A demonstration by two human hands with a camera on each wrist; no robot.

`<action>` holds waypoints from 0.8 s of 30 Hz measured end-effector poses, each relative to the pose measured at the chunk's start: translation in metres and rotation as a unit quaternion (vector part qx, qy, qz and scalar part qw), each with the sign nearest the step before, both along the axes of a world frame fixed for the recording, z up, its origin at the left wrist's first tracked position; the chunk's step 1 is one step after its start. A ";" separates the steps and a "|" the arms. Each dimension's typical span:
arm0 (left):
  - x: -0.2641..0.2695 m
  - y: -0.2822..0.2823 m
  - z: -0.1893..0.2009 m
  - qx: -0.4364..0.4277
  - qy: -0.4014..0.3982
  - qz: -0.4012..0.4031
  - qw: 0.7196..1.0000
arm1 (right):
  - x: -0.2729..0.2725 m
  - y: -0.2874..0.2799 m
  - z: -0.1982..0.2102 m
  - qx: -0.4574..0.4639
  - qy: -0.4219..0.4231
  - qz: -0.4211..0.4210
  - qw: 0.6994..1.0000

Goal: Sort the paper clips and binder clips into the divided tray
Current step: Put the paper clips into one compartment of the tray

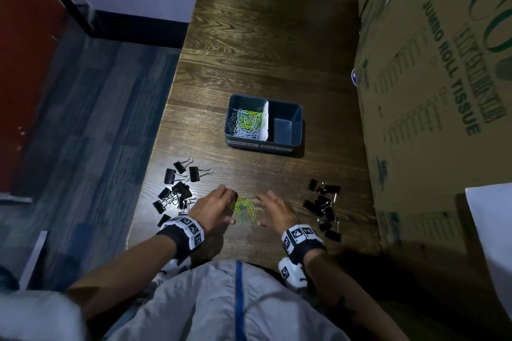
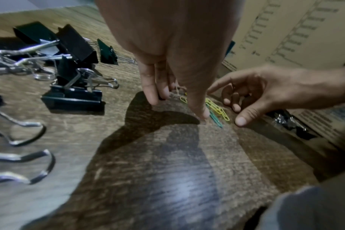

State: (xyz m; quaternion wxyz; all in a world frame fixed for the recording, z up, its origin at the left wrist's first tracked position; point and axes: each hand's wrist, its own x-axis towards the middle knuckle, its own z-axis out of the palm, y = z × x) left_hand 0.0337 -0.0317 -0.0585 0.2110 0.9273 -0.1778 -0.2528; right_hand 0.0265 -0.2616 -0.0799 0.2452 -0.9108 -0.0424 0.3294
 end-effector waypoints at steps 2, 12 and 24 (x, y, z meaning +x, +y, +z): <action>-0.002 -0.006 -0.006 0.021 0.003 -0.017 1.000 | 0.001 0.005 -0.002 -0.012 0.000 0.024 1.000; 0.005 -0.028 -0.003 0.001 -0.057 0.000 0.998 | 0.009 0.040 0.015 -0.052 -0.107 0.018 0.993; 0.019 -0.031 0.015 0.005 0.029 0.064 0.998 | 0.019 0.044 0.032 -0.083 -0.095 -0.020 0.992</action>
